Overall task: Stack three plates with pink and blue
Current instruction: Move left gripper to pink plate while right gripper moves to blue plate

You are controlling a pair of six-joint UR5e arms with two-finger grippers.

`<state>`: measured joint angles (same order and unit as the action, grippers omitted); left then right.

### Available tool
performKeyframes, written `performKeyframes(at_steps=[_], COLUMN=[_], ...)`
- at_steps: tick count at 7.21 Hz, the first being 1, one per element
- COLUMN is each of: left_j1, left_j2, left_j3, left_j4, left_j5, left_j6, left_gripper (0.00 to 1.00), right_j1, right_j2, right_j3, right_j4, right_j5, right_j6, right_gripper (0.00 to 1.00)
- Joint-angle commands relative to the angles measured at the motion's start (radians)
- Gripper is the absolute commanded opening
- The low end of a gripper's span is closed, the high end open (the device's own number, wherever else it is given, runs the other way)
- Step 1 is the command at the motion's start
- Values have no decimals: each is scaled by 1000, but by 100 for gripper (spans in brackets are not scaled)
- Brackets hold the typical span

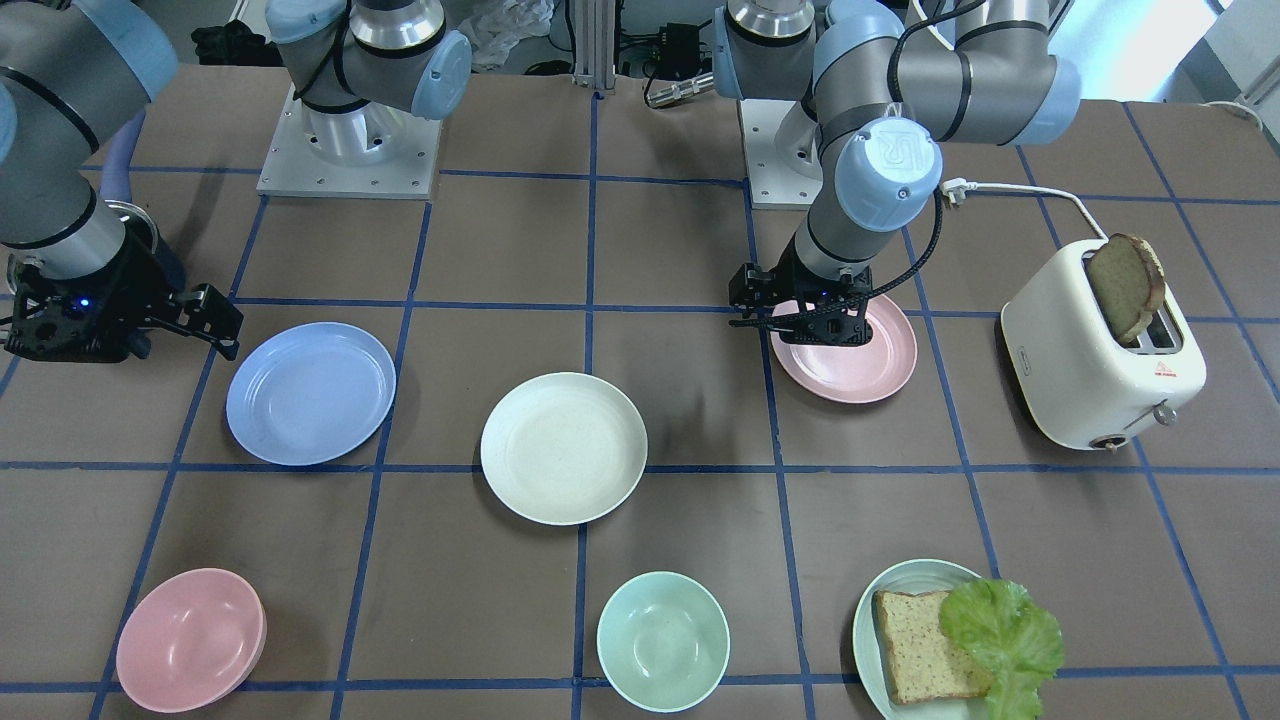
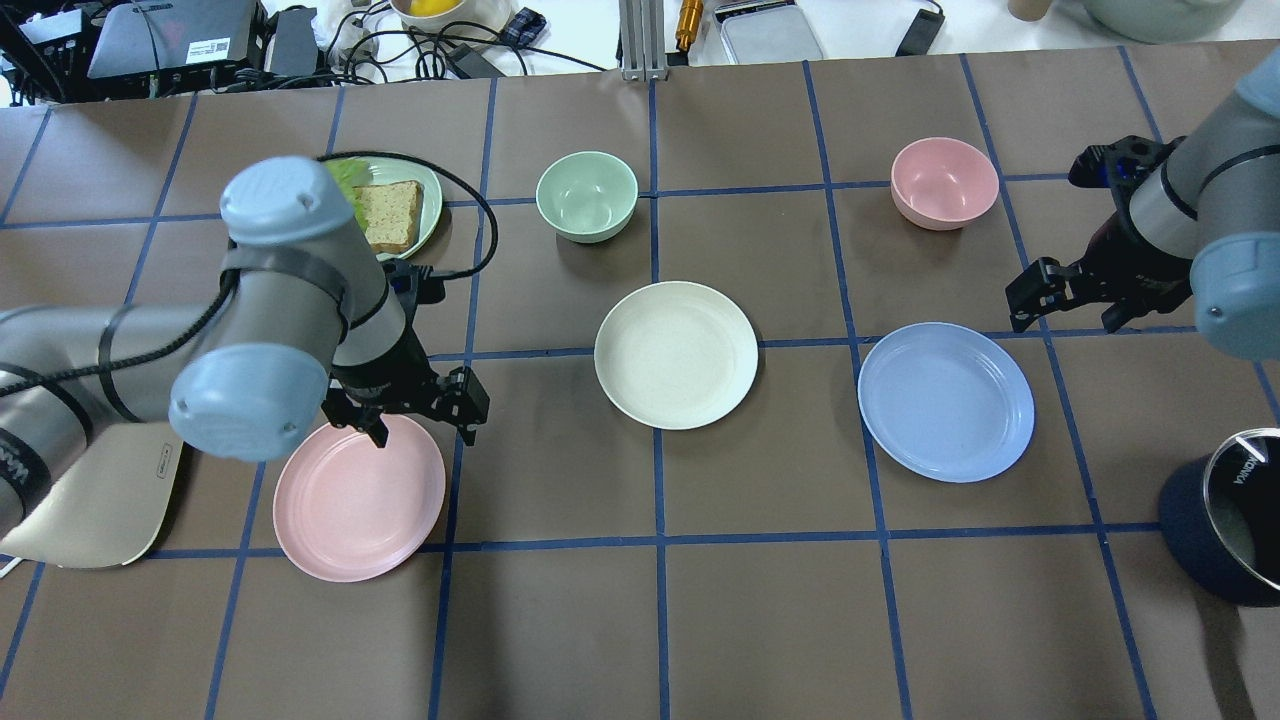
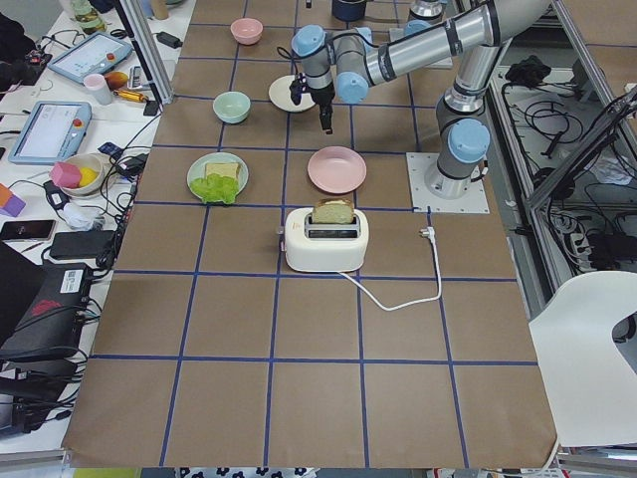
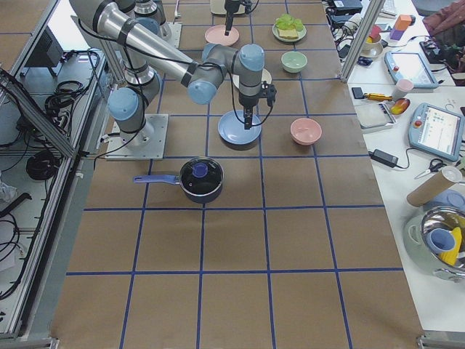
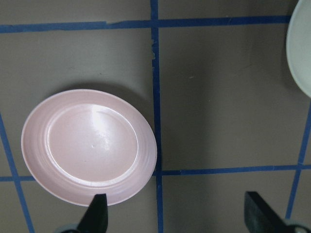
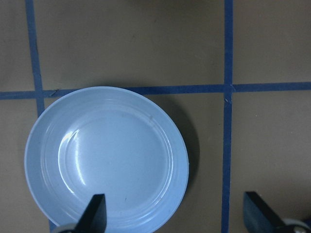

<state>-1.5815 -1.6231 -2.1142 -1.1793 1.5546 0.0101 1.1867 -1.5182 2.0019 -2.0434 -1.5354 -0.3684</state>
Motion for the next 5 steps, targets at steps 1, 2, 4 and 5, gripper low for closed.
performKeyframes(at_steps=[1,2,4,5], left_j1=[0,0,-2,0], left_j2=[-35,-37,-40,-38], left_j3=[-188,-204,-202,-201], left_j4=[278,299,302,305], left_j5=[1,16,28,28], left_j6=[5,8,22,30], left_gripper=[97,81,23,0], right_j1=[-18,-21,-33,-33], right_j2=[88,152,194,204], right_j3=[32,34,35,35], right_j4=[-46,-108,-121,-121], right_j5=[-2,1,3,0], right_j6=[-46,-34,-23,8], right_gripper=[100,100,100,100])
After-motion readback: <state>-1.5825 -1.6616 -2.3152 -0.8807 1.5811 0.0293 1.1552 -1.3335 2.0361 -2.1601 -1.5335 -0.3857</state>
